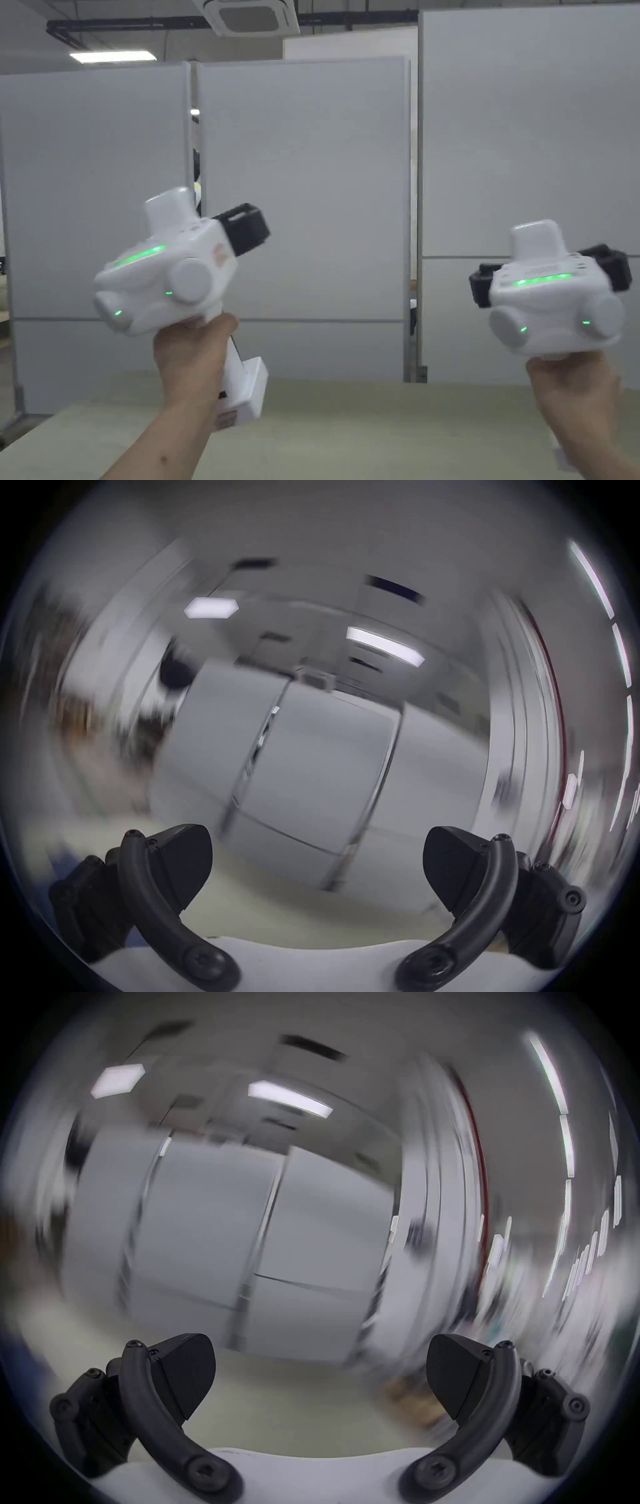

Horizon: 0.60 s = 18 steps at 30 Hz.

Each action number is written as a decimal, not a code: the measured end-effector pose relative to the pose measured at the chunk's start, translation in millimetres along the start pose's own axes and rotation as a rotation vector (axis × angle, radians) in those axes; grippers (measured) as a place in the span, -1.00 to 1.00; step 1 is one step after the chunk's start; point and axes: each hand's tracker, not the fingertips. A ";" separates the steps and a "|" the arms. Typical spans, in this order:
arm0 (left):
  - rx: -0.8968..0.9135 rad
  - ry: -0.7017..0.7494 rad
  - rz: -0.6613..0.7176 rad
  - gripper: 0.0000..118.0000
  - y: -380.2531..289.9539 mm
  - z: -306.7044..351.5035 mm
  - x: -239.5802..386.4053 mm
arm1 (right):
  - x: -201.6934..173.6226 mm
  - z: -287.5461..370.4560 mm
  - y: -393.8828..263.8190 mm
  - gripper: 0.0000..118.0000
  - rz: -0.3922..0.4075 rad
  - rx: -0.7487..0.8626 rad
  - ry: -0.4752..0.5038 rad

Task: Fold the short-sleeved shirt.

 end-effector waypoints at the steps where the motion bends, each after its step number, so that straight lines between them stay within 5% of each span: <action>1: -0.011 0.011 0.229 1.00 -2.4 -2.7 -21.9 | -15.6 6.0 -2.4 1.00 0.244 0.069 -0.017; 3: 0.011 0.055 0.913 1.00 -34.5 1.7 -74.9 | -52.5 16.5 -20.5 1.00 0.710 0.227 0.020; 6: 0.140 0.230 1.866 1.00 -120.7 28.6 -113.4 | -88.3 41.5 -65.5 1.00 1.102 0.376 0.096; 8: 0.143 0.329 2.022 1.00 -157.3 47.0 -125.5 | -109.0 53.8 -110.6 1.00 1.504 0.536 0.090; 9: 0.140 0.377 1.939 1.00 -171.4 53.4 -135.8 | -114.3 60.4 -134.6 1.00 1.720 0.628 0.121; 10: 0.128 0.398 1.809 1.00 -175.8 59.2 -146.2 | -110.7 69.5 -150.8 1.00 1.834 0.711 0.157; 12: 0.083 0.466 1.616 1.00 -179.8 67.5 -166.5 | -117.1 82.7 -168.1 1.00 1.844 0.772 0.233; 15: 0.013 0.541 1.551 1.00 -179.5 60.4 -184.7 | -126.8 85.0 -165.8 1.00 1.576 0.550 0.323; 17: -0.153 0.520 1.295 1.00 -158.2 47.5 -182.0 | -132.1 79.3 -148.5 1.00 1.448 0.424 0.322; 18: -0.245 0.448 1.104 1.00 -142.4 35.0 -178.6 | -132.1 71.8 -131.7 1.00 1.306 0.348 0.322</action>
